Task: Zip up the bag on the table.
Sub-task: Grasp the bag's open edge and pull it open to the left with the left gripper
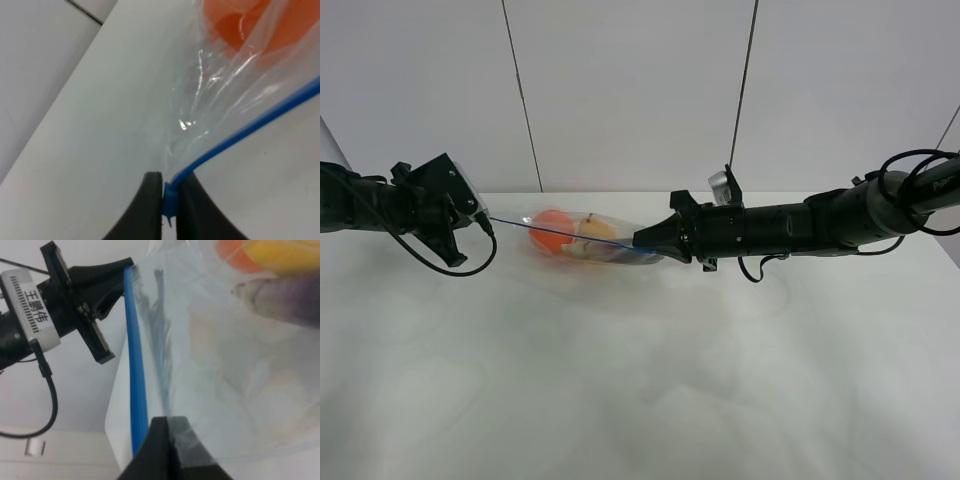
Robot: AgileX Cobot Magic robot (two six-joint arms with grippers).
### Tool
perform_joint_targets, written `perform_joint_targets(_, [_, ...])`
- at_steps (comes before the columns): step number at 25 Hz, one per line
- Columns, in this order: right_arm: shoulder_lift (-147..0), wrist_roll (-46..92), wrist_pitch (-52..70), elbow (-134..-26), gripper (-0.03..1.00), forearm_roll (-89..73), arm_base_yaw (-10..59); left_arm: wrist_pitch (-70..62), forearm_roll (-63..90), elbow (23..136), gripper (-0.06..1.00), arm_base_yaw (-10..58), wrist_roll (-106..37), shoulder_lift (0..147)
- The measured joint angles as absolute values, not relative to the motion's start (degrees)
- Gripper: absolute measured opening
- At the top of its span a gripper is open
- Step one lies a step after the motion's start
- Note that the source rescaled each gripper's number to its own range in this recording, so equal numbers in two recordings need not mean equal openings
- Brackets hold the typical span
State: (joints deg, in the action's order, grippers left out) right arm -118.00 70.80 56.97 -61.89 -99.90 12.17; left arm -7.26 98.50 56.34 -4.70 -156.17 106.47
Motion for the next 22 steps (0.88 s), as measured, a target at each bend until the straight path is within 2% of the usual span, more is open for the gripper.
perform_joint_targets(10, [-118.0,70.8,57.1,-61.9,0.0,-99.9,12.5,-10.2,98.3,56.3,0.0,-6.0,-154.9,106.5])
perform_joint_targets(15, [-118.0,70.8,56.4,-61.9,0.0,-99.6,12.4,-12.6,98.4,56.3,0.08,-6.8,-152.4,106.5])
perform_joint_targets(18, [-118.0,70.8,56.0,-61.9,0.0,-99.4,12.0,-14.4,98.5,56.3,0.1,-7.1,-148.4,106.5])
perform_joint_targets(22, [-118.0,70.8,55.5,-61.9,0.0,-99.1,12.0,-16.8,98.8,56.5,0.11,-7.3,-134.6,106.5])
